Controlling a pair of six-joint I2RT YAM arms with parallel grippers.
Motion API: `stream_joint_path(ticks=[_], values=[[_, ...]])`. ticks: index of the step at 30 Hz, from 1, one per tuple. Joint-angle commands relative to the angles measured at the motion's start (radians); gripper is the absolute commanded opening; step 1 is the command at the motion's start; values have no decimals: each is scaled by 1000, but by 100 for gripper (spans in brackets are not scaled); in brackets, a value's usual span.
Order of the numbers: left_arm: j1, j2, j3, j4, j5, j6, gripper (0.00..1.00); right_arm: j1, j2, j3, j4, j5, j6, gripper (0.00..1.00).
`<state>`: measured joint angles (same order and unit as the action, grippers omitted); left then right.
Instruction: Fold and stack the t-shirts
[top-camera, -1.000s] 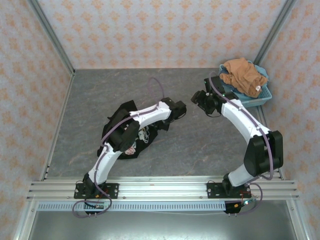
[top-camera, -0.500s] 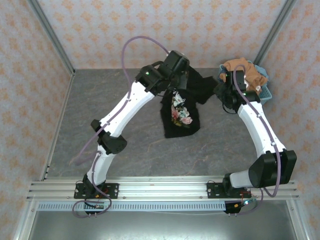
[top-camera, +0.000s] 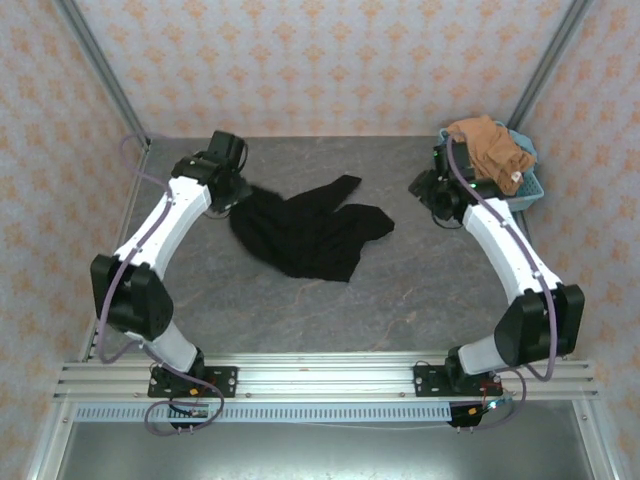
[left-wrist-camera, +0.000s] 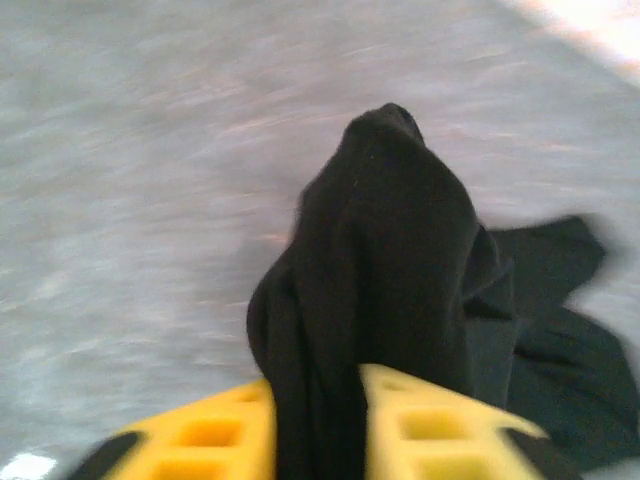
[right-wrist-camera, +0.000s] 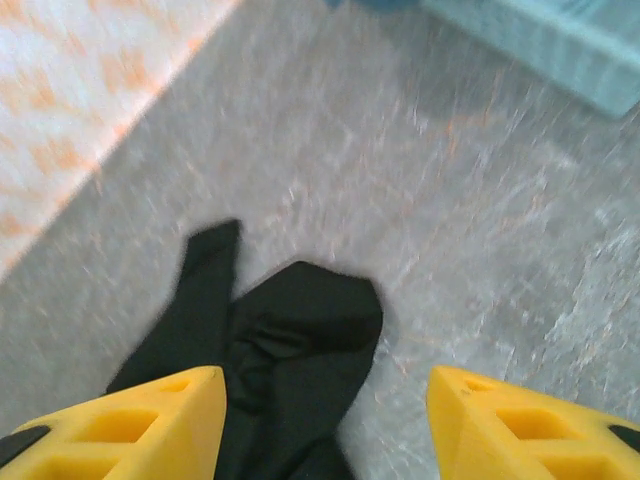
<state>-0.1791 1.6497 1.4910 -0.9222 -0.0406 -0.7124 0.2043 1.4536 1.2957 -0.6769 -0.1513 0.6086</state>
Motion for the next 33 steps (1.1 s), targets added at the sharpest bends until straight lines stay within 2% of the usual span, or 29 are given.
stream_joint_path(ticks=[1, 3, 6, 10, 13, 17, 21, 24, 25, 26, 28, 29, 30, 33], values=[[22, -43, -16, -85, -173, -58, 61, 43, 41, -28, 6, -53, -17, 56], [-7, -63, -37, -54, -136, -43, 64, 71, 74, -26, 27, -62, -32, 57], [-106, -57, -59, -42, -72, -36, 73, 92, 164, -1, 31, -83, -34, 58], [-250, 4, -85, -46, 1, -81, 79, 99, 297, 39, 61, -100, -27, 64], [-308, 94, -58, -74, 37, -93, 82, 99, 398, 106, 45, -112, -14, 64], [-371, 200, 0, -104, -19, -25, 84, 100, 503, 158, 5, -132, 43, 64], [-382, 319, 35, -98, -58, 36, 83, 101, 543, 133, 30, -140, 125, 63], [-379, 381, 74, -74, -100, 69, 72, 100, 567, 117, 69, -158, 180, 57], [-377, 401, 93, -81, -120, 74, 60, 101, 575, 118, 76, -161, 196, 53], [-372, 417, 109, -90, -144, 72, 41, 100, 582, 121, 83, -161, 211, 44], [-357, 416, 125, -104, -180, 56, 2, 99, 576, 128, 87, -145, 231, 15], [-346, 397, 127, -104, -186, 46, 0, 97, 563, 135, 80, -121, 236, 3], [-338, 373, 123, -96, -185, 43, 0, 98, 549, 145, 67, -97, 236, 0], [-314, 274, 122, -88, -179, 26, 0, 85, 491, 194, 15, -13, 206, 0]])
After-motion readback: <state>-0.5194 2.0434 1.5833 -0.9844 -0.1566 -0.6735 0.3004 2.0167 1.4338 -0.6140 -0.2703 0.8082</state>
